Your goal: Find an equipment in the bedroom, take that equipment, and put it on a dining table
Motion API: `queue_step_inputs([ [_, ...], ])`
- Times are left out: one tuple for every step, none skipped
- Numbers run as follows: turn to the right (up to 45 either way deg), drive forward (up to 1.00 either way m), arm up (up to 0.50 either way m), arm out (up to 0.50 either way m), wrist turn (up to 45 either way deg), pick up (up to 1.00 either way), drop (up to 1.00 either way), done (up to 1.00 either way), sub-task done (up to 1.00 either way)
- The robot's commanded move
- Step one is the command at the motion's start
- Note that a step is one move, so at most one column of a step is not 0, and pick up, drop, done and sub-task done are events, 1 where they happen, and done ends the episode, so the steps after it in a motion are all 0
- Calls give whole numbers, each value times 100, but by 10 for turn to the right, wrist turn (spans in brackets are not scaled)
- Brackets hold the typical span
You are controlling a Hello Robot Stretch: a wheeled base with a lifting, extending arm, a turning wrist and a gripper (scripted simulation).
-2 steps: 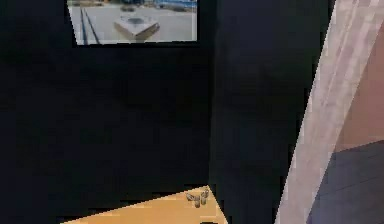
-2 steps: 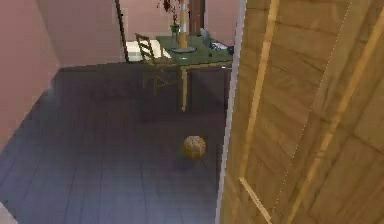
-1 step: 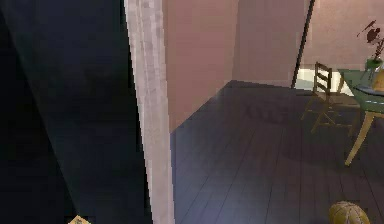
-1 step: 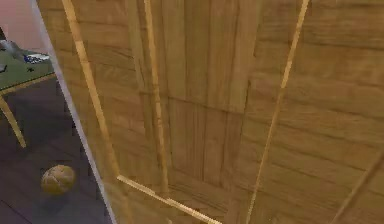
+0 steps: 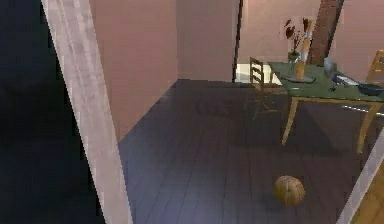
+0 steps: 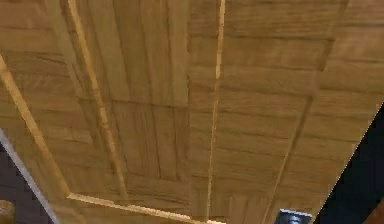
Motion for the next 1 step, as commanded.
queue_step_inputs([
  [0, 90, 0, 0, 0, 0, 0, 0, 0],
])
